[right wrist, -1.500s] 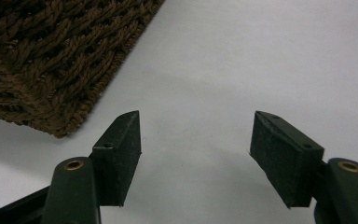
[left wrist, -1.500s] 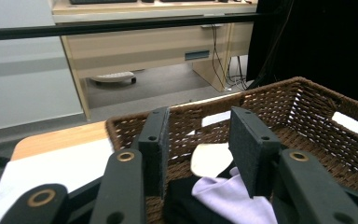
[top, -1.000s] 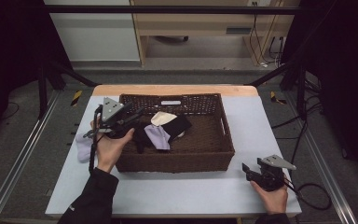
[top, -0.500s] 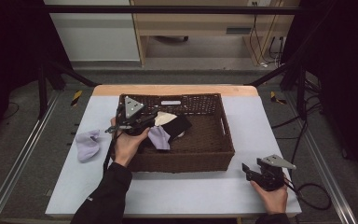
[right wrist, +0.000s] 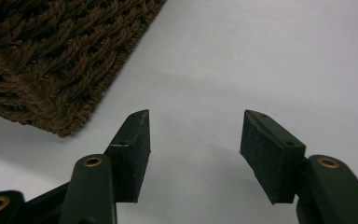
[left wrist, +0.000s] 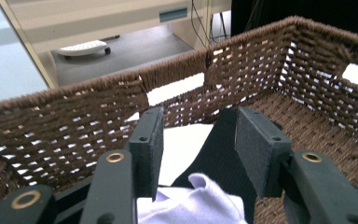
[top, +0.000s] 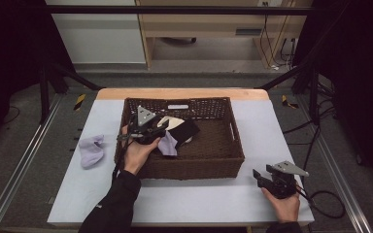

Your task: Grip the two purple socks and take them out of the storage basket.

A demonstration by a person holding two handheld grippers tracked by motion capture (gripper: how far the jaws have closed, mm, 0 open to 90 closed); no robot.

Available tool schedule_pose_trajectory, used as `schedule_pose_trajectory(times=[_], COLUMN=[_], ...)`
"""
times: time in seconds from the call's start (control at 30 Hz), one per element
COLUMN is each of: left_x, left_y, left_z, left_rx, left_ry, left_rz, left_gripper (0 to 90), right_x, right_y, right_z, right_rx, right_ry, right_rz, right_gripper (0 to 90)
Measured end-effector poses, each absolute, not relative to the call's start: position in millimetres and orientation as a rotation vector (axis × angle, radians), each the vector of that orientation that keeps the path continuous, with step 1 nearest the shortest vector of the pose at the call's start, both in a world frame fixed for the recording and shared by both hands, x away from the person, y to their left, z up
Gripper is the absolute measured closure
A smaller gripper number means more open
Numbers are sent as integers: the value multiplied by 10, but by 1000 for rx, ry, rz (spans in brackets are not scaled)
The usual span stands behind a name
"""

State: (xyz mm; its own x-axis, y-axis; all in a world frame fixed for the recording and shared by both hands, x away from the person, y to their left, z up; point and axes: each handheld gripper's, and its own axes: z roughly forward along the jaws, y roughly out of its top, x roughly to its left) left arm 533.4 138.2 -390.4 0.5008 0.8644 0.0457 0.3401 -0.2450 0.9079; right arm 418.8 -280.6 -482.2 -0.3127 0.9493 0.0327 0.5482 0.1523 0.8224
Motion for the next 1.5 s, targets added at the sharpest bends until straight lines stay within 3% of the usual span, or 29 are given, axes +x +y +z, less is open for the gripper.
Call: schedule_pose_trajectory(times=[0.8,1.13,1.4,1.5], left_x=[5396,5452,5498,5499], left_y=[1259,1216,1096,1126], left_z=[-4101,-4154,-4187,-4167], left_rx=[2015,2111,2221,2198], left_ry=[1010,1005,1019,1040], left_rz=[678,650,620,587], left_gripper=[519,601,829,865], right_x=[4189,4194,4199,4197], right_y=[-2797,-2791,-2793,-2795], right_z=[-4828,-4830,-4830,-4832], right_rx=[1426,1429,1429,1422], right_ry=[1947,1951,1955,1962], right_rz=[1023,1018,1014,1013], right_gripper=[492,490,496,499])
